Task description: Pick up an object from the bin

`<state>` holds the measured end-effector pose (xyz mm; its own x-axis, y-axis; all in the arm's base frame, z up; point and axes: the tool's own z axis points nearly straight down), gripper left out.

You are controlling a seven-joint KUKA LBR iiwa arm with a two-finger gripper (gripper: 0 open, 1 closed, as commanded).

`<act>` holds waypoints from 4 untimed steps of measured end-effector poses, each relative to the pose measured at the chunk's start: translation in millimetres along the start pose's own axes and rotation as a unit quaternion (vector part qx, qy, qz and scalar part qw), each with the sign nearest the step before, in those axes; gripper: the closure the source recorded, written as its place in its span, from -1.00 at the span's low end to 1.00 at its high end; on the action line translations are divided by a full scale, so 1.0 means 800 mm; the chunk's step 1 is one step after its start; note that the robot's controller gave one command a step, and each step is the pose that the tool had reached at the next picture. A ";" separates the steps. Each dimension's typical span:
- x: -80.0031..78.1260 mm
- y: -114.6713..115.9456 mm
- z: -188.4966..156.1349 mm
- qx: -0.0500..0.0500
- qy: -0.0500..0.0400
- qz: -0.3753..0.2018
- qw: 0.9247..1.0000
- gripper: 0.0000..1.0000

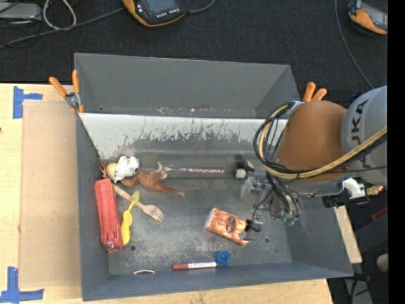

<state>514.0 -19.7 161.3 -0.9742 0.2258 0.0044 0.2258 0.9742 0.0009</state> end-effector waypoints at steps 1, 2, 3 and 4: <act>0.031 -0.009 0.081 0.000 -0.003 0.025 1.000 -1.00; 0.047 0.047 0.113 -0.002 -0.006 -0.024 1.000 1.00; 0.047 0.047 0.113 -0.002 -0.006 -0.024 1.000 1.00; 0.044 0.045 0.046 -0.001 -0.002 -0.039 0.999 1.00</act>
Offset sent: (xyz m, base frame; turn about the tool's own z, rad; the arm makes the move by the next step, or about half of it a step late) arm -0.0290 0.0446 -0.0913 -0.0482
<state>487.3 23.1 124.4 -0.9888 0.1490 -0.0002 0.1490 0.9888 0.0023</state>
